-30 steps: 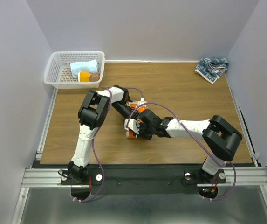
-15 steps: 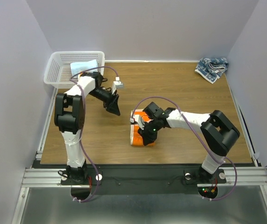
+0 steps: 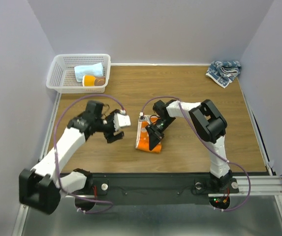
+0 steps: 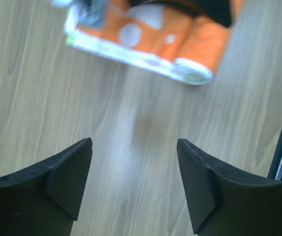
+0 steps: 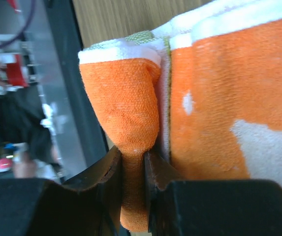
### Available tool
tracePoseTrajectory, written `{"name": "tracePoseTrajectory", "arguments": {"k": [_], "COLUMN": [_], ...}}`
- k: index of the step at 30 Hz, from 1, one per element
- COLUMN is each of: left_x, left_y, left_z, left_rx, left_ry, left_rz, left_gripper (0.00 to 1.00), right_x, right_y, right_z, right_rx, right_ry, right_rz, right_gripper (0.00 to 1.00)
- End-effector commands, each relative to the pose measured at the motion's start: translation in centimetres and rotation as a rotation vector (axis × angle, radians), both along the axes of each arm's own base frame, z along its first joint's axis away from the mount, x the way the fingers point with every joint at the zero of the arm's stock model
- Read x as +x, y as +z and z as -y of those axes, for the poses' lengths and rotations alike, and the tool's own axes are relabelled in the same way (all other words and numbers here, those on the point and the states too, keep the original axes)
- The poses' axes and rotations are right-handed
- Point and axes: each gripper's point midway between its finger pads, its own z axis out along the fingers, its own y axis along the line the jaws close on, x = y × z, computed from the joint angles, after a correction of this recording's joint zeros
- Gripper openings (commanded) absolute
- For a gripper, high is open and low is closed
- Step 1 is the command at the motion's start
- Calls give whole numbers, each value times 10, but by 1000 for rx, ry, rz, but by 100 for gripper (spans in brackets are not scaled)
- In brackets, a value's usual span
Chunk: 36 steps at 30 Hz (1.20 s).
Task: Roll the towels
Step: Roll the towel
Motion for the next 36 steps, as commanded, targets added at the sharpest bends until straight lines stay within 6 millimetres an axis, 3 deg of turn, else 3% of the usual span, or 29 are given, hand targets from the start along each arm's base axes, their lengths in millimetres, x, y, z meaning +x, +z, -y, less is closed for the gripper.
{"name": "tracePoseTrajectory", "arguments": {"k": [1,3,6,13,19,23,26,28,29,30,33,36], "left_x": [-4,-15,-45,-55,-55,-47,-44,-43,-44,-45,-56,-75], "left_y": [-4,6,-2,-27,-50,-75,-82,-86,-92,-95,-104,-114], "left_z": [16,26,67,120,141,144,148,148,145,142,128,110], "left_rx": [123,127,119,181,218,289,298,311,336,351,390,423], "left_ry": [-90,-124,-267,-365,-428,-415,-420,-416,-417,-421,-435,-452], "left_rz": [348,472,559,549,557,527,535,525,504,491,421,315], "left_gripper": [84,89,93,95,87,78,74,66,57,57,32,26], "right_x": [-9,-6,-1,4,5,6,5,6,7,7,11,25], "right_y": [10,4,4,-1,-1,-1,1,0,2,2,4,13], "right_z": [3,4,4,4,3,3,3,3,4,4,7,9], "right_rx": [35,29,30,24,27,25,30,28,31,31,34,49], "right_ry": [-5,-22,-46,-57,-60,-60,-62,-67,-73,-73,-89,-118], "right_rz": [-181,-220,-274,-323,-334,-330,-336,-344,-349,-349,-350,-322], "right_gripper": [6,6,8,15,16,17,17,18,20,21,25,35]}}
